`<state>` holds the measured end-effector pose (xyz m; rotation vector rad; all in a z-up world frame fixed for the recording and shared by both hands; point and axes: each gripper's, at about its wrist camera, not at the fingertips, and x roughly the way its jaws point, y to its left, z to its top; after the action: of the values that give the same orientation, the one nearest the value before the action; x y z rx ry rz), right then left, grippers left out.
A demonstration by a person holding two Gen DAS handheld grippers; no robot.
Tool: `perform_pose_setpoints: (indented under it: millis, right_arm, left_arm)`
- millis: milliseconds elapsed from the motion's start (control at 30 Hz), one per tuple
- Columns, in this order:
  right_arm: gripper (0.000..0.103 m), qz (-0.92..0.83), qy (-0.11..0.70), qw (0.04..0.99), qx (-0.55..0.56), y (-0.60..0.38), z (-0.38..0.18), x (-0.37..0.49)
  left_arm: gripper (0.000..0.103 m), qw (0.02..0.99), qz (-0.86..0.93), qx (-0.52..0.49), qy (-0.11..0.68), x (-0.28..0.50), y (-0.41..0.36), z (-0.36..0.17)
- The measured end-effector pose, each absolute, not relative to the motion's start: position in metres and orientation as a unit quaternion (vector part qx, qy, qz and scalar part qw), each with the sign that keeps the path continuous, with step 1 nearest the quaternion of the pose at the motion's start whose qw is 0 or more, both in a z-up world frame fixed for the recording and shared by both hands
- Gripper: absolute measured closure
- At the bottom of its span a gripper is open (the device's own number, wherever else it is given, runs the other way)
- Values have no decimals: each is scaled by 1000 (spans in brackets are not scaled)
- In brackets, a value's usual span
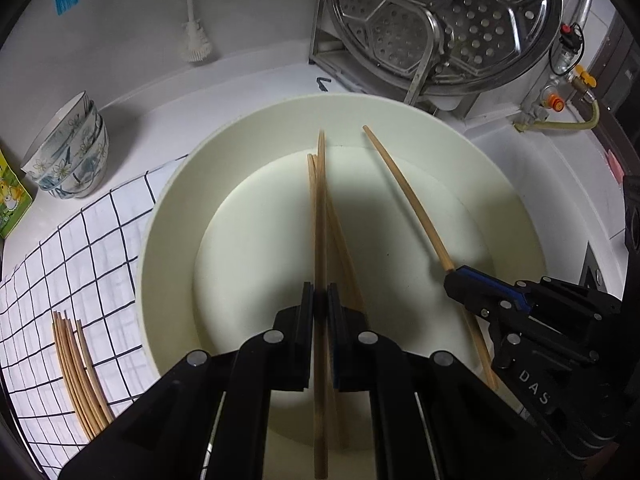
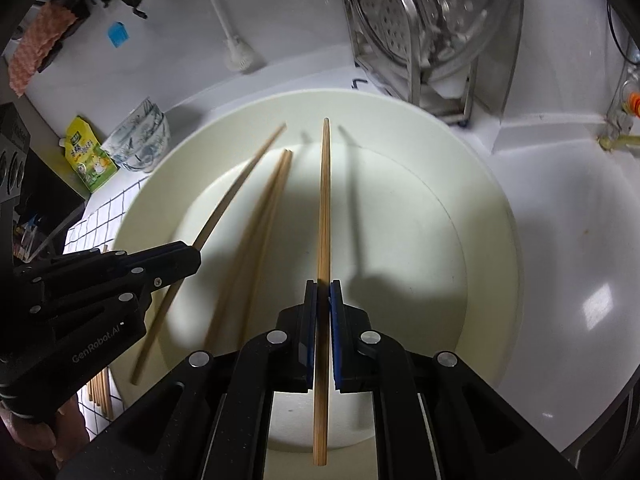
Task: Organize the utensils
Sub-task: 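Open the left tool into the basin while the right tool releases its chopstick, then move the left tool back over the chopsticks while the right tool returns too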
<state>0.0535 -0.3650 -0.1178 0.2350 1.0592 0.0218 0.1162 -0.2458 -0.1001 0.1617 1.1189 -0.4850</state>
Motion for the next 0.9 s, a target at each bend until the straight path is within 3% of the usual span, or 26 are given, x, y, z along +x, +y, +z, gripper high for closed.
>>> perform_pose_setpoints:
  millis: [200, 233, 300, 367, 900]
  right_arm:
    - [96, 3, 504, 856, 115, -370, -120, 53]
    - [95, 1, 501, 858, 117, -371, -118, 53]
    - [85, -2, 495, 861, 117, -373, -114, 51]
    - [84, -5, 488, 865, 116, -374, -109, 49]
    - [81, 10, 470, 876, 106, -342, -79, 35]
  left_arm:
    - [94, 818, -219, 78, 527, 117, -248, -102]
    - [90, 818, -217, 75, 527, 117, -247, -101]
    - [76, 822, -211, 72, 524, 117, -244, -98]
    - [50, 829, -204, 69, 516, 117, -240, -93]
    - [43, 852, -179, 49, 489, 91, -184, -56]
